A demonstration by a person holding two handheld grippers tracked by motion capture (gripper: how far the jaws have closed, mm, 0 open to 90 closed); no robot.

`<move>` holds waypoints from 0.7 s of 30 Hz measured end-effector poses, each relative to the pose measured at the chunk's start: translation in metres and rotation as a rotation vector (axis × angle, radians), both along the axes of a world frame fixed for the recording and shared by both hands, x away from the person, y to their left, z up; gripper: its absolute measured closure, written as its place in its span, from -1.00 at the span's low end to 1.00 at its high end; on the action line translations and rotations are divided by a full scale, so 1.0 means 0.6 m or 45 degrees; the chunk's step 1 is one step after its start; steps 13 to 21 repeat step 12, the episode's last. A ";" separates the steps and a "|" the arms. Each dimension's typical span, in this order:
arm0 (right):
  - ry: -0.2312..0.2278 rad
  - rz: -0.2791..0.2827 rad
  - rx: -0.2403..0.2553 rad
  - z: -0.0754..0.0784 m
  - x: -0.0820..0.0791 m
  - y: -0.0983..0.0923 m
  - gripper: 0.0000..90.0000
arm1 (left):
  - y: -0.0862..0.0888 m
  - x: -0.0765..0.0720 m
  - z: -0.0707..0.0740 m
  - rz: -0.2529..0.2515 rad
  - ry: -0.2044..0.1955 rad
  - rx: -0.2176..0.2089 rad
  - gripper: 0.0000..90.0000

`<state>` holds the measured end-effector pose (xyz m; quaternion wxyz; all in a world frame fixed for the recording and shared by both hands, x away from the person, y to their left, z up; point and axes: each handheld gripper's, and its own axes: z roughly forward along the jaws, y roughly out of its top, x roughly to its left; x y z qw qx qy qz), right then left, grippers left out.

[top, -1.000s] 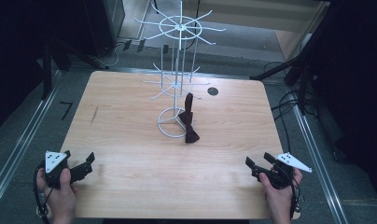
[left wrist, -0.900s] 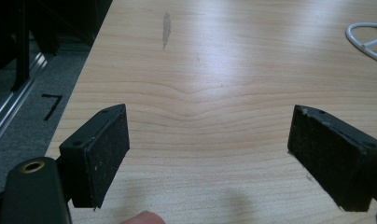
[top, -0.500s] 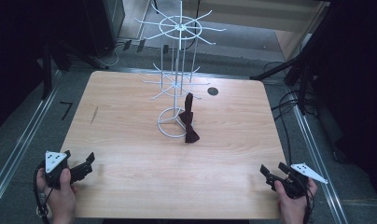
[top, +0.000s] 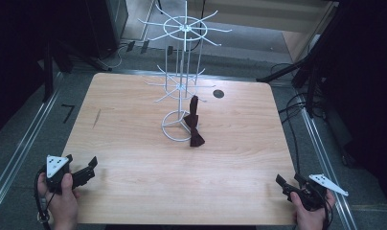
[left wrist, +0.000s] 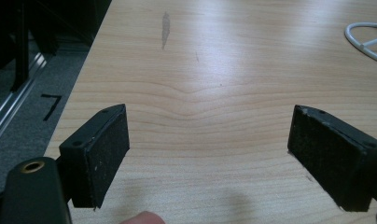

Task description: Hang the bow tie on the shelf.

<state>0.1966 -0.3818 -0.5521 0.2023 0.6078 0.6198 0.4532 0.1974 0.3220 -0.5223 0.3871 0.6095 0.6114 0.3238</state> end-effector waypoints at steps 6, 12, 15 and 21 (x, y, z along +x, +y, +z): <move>-0.003 -0.018 0.003 -0.002 -0.002 0.003 -0.65 | 0.000 0.000 0.000 -0.004 0.003 0.002 -0.71; 0.001 -0.015 -0.017 -0.002 0.001 0.007 -0.65 | 0.000 0.001 0.000 -0.001 0.002 -0.005 -0.71; 0.001 -0.015 -0.017 -0.002 0.001 0.007 -0.65 | 0.000 0.001 0.000 -0.001 0.002 -0.005 -0.71; 0.001 -0.015 -0.017 -0.002 0.001 0.007 -0.65 | 0.000 0.001 0.000 -0.001 0.002 -0.005 -0.71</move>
